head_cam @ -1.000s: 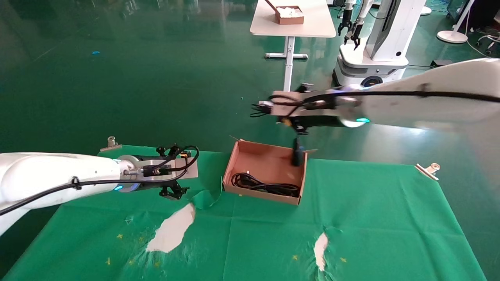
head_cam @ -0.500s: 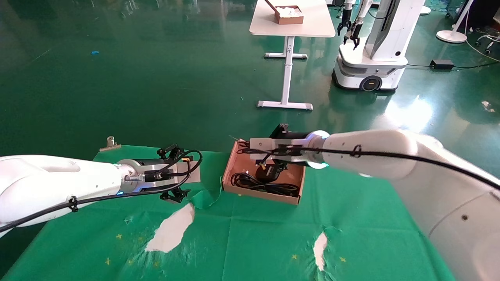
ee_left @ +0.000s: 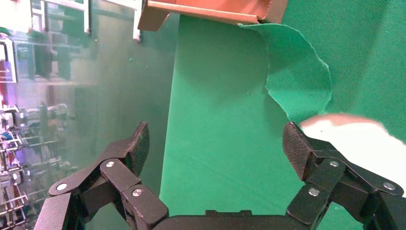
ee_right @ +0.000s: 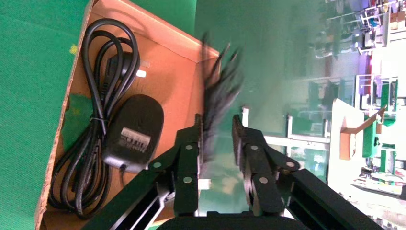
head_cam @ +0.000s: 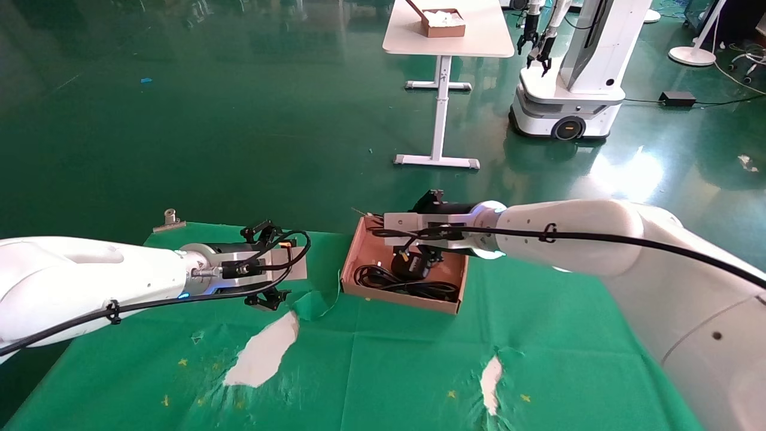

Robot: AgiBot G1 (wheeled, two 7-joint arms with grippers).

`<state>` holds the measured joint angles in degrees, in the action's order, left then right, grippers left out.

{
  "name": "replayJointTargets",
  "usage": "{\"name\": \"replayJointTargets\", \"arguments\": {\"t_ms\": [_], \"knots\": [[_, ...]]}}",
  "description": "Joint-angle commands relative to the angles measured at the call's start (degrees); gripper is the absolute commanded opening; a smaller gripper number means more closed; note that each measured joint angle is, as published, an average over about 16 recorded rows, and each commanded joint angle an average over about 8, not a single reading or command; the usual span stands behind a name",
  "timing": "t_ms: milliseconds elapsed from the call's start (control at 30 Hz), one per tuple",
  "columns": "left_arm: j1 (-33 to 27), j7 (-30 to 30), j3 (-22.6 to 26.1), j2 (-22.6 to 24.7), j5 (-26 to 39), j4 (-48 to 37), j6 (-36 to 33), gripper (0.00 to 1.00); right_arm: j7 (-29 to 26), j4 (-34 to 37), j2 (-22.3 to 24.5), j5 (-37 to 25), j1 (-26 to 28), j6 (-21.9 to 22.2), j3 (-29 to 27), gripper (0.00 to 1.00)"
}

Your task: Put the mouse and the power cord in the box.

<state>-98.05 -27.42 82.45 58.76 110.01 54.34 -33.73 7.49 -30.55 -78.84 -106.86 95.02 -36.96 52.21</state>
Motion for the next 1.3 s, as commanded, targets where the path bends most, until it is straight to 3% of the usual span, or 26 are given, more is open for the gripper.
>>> {"name": "replayJointTargets", "arguments": {"t_ms": [33,333,1300], "knots": [[-0.01,0.11,-0.04,0.06,-0.14,-0.15,0.00,1.00,0.03,0.02,0.00,-0.21,0.15,-0.13,-0.20,1.00],[1.81,0.92,-3.42,-1.08,-3.68,0.70,-2.61,1.00,-1.32,-3.22,3.34,4.62,-2.34,-3.92,-3.09,1.00],[19.30,8.86,-35.20,-12.51,-36.20,10.05,-27.50,1.00,-10.12,-23.93,24.40,36.03,-18.52,-27.23,-20.30,1.00]]}}
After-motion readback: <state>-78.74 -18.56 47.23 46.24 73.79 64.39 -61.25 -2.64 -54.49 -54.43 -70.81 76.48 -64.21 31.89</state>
